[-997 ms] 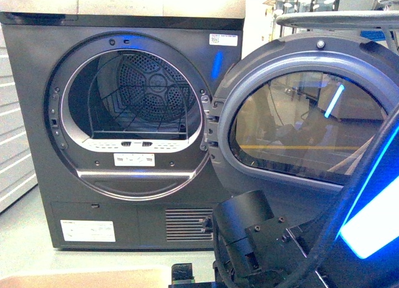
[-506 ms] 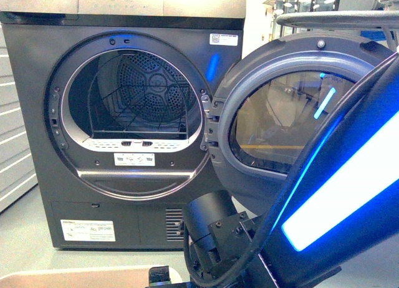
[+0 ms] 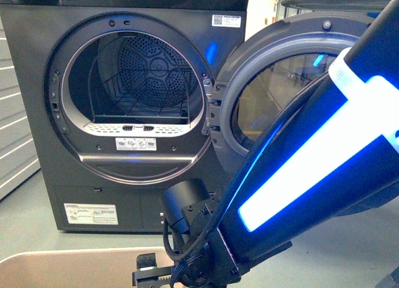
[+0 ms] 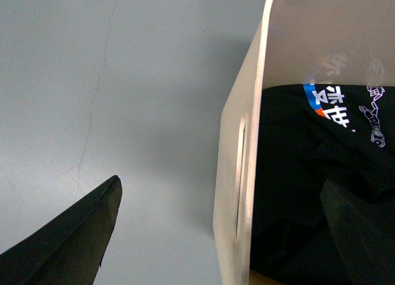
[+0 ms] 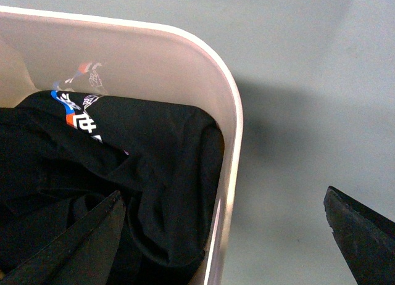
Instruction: Move hamper under clothes hanger
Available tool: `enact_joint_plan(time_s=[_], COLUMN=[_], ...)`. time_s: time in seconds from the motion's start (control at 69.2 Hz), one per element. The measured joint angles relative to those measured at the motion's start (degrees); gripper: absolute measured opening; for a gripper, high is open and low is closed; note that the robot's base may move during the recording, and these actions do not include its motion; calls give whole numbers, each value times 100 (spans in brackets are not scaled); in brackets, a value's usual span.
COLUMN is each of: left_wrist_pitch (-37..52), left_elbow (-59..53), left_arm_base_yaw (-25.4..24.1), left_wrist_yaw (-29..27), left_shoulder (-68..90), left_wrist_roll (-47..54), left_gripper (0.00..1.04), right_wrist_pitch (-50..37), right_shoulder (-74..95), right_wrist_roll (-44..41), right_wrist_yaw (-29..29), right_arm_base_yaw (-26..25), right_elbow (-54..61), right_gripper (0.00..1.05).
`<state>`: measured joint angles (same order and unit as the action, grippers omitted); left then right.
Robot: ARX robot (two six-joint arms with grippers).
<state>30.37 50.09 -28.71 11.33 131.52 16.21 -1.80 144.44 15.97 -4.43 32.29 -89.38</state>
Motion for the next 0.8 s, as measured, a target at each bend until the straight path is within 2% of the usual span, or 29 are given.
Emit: enact_joint_plan(time_s=[0.289,0.795], left_wrist_pitch=[192,345], left_elbow=[81,129], left_arm_base_yaw=[109,603], left_wrist_yaw=[15,13], left_shoulder=[223,428], left_wrist_roll=[17,-118], left_gripper=[98,98], right_wrist_pitch=[308,372], right_shoulder=[345,490], right_wrist_roll=[-9,-7], right_wrist_yaw=[-136,-144], right_arm_base_yaw=[11,57], right_elbow=[-369,-442], right_gripper=[97,97])
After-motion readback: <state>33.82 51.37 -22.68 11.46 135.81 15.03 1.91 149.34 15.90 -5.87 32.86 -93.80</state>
